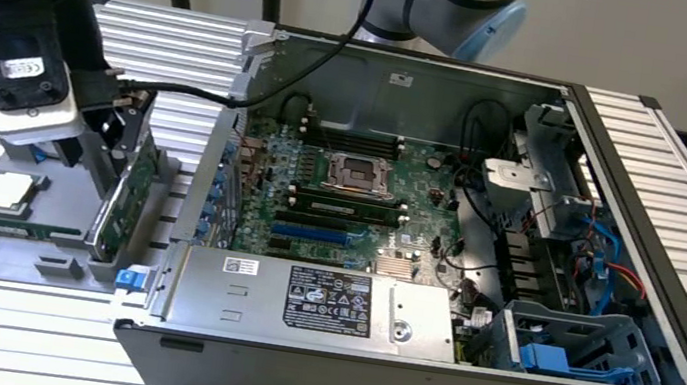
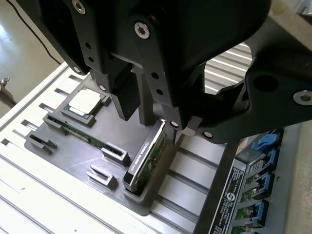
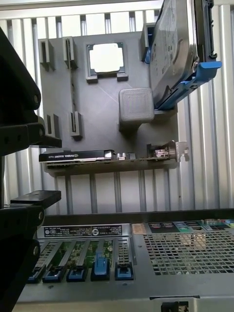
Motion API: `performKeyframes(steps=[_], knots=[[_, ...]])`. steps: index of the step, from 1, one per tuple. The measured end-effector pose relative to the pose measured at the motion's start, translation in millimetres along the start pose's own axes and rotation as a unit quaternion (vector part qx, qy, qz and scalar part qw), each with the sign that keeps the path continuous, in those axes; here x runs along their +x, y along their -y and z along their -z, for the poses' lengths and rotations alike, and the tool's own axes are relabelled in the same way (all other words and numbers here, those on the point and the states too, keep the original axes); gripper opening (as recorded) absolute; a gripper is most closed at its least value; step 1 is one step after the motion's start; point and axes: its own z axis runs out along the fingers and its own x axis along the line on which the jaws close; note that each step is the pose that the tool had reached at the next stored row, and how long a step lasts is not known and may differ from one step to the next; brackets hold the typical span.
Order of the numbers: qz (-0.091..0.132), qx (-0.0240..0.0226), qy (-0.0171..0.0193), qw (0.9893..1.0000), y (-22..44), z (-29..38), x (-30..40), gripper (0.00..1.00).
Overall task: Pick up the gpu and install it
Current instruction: 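Pick up the gpu and move the gpu toward the slot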
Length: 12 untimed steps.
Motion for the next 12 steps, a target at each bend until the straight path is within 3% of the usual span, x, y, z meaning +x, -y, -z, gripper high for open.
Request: performKeyframes(steps=[12], knots=[[0.0, -0.0001, 0.0001, 1.0, 0.2, -3.5, 0.0, 1.0]])
